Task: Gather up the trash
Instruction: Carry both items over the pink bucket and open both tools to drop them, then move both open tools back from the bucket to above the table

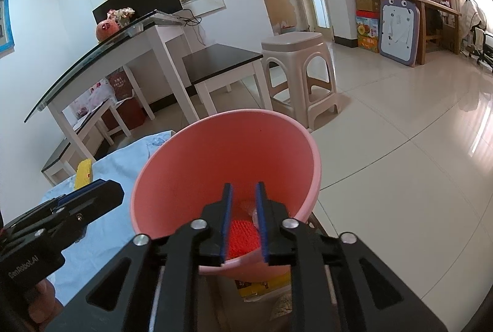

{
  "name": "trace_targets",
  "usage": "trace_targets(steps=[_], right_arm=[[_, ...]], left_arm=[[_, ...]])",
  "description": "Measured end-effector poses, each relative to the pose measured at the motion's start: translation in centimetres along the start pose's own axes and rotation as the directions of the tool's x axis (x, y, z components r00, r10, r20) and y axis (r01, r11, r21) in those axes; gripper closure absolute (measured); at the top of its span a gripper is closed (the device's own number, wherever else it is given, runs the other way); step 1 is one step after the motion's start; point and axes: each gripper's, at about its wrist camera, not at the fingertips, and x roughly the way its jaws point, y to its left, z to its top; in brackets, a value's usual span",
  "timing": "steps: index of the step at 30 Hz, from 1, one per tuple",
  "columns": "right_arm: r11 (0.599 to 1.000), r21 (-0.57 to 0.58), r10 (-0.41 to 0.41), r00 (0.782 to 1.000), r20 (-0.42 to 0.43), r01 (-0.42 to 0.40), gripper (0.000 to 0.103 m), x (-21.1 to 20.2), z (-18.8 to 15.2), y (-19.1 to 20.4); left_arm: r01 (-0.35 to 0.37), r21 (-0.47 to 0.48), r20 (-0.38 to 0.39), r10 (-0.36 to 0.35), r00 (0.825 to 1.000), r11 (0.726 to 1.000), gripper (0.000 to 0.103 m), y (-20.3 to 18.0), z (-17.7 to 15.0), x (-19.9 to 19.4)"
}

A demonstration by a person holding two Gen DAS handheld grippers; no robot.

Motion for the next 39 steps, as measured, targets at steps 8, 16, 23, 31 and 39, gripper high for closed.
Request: trace_targets(steps=[8,16,23,31,39], right_arm=[[1.0,-0.02,0.009,1.0,0.015,-0.009,0.077,-1.1,0.2,0.9],[0.998,-0.056,0.032,0.999,0.033,-0.03,0.069,-3.1,-0.3,2.7],[0.992,-0.109,0.069,0.997,0.028,-0.066,0.068,-4.6,-1.3,6.0],[0.982,-0.154,0.109,0.994,-0.009,-0.109,0.066,-5.4,-3.0,9.8],[0.966,-0.213,0.14,0.989,-0.046,-0.147,0.064,-5.7,-5.1,13.9]], left_arm=[[-0.008,0.01,0.003,0.008,1.0,1.0,0.065,-0.4,-0.6,-1.0],[-0.033,-0.007,0.018,0.033,0.999,0.999,0.065,0.4,-1.4,-3.3],[-0.076,-0.031,0.048,0.078,0.996,0.997,0.065,1.7,-2.4,-6.6],[-0.13,-0.065,0.064,0.134,0.989,0.989,0.065,3.7,-4.1,-10.1],[-0.188,-0.094,0.083,0.196,0.977,0.978,0.065,5.7,-6.5,-13.3]])
